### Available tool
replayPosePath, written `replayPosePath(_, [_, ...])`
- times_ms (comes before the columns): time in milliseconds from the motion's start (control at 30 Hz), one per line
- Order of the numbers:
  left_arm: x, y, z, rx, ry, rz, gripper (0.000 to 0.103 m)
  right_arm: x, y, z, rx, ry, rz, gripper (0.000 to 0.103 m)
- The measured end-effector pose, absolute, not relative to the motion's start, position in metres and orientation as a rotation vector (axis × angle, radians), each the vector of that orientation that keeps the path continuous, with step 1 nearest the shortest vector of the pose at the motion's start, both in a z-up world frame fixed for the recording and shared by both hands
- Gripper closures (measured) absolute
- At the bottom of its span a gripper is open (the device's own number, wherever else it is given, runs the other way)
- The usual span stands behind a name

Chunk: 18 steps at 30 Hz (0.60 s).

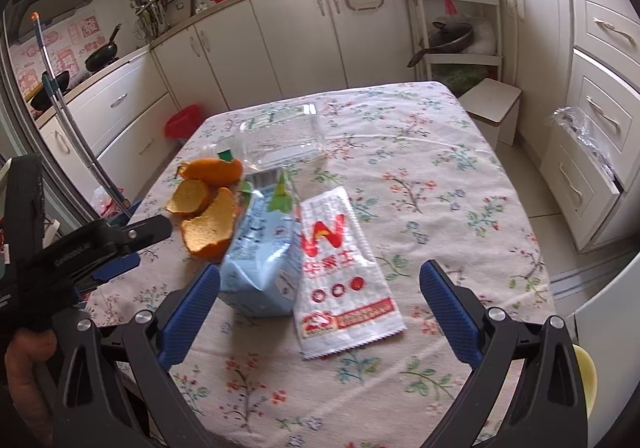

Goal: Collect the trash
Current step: 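Grasp the blue juice carton with the right gripper while the left grasps an orange peel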

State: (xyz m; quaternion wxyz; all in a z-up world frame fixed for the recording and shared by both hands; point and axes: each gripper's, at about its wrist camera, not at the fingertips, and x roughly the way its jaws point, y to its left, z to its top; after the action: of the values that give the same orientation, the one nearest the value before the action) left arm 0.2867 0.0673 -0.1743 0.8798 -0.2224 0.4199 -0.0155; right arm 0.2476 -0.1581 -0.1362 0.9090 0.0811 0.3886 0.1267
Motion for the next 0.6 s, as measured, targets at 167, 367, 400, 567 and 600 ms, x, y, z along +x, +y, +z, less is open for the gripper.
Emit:
replayPosePath(167, [0.298,0.073,-0.175,-0.485,0.857,-0.055,0.015,0.254,-0.133,-0.140,0.166,0.815,0.325,0.007])
replayPosePath(367, [0.315,0.069,-0.186,-0.498,0.881,-0.090,0.034,0.261,-0.115,-0.148,0.158,0.836,0.350,0.007])
replayPosePath(400, [0.317,0.068,-0.187,-0.497,0.885,-0.095,0.036,0.263,-0.113,-0.150,0.158,0.841,0.346,0.007])
replayPosePath(567, [0.325,0.068,-0.197,-0.481,0.907,-0.078,0.044,0.270,-0.111,-0.158,0.168,0.853,0.342,0.008])
replayPosePath(600, [0.325,0.070,-0.198,-0.482,0.911,-0.077,0.048,0.271,-0.110,-0.160,0.166,0.856,0.344,0.011])
